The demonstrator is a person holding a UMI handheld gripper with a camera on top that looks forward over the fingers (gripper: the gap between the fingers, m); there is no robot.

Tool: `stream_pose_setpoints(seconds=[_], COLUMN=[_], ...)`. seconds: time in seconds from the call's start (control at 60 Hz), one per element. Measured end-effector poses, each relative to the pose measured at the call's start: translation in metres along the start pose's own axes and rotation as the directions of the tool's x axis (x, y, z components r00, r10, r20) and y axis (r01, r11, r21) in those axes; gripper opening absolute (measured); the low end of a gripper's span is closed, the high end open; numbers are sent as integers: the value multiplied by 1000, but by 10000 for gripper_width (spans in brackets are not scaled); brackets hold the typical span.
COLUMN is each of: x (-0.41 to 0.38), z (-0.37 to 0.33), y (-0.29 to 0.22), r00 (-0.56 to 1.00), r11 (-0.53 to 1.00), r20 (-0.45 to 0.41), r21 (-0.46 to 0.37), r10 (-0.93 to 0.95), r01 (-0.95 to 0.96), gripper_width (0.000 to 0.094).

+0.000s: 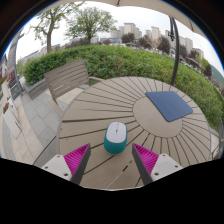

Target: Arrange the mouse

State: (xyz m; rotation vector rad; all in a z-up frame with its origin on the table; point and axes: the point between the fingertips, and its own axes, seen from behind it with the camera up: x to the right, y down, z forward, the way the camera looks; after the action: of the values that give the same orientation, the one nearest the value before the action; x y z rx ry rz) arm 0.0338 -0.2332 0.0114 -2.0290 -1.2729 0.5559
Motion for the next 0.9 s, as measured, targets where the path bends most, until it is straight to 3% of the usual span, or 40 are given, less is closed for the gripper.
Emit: stream_pose_setpoints(seconds=[0.233,0.5,0.517,0.533,0.55,0.567,0.633,0.75,0.9], x=[10,13,12,11,13,13,19,20,48], z=[50,61,61,60,60,59,60,45,5], y=[-9,-17,-18,-18,-18,-20,-20,-34,-110], r00=[999,998,998,999,999,999,998,1000,998], r11=[1000,999,999,999,1000,999,1000,999,999], r20=[-40,-47,-46,-43,-45,-40,-59,-13,54], r21=[-1,-5,-5,-5,-7,4,-18,-37,29], r10=[29,39,36,32,28,32,25,25,22], r01=[-29,-39,-36,-33,-28,-31,-26,-26,-24], gripper_width=[852,853,818,709,458,437,407,408,407])
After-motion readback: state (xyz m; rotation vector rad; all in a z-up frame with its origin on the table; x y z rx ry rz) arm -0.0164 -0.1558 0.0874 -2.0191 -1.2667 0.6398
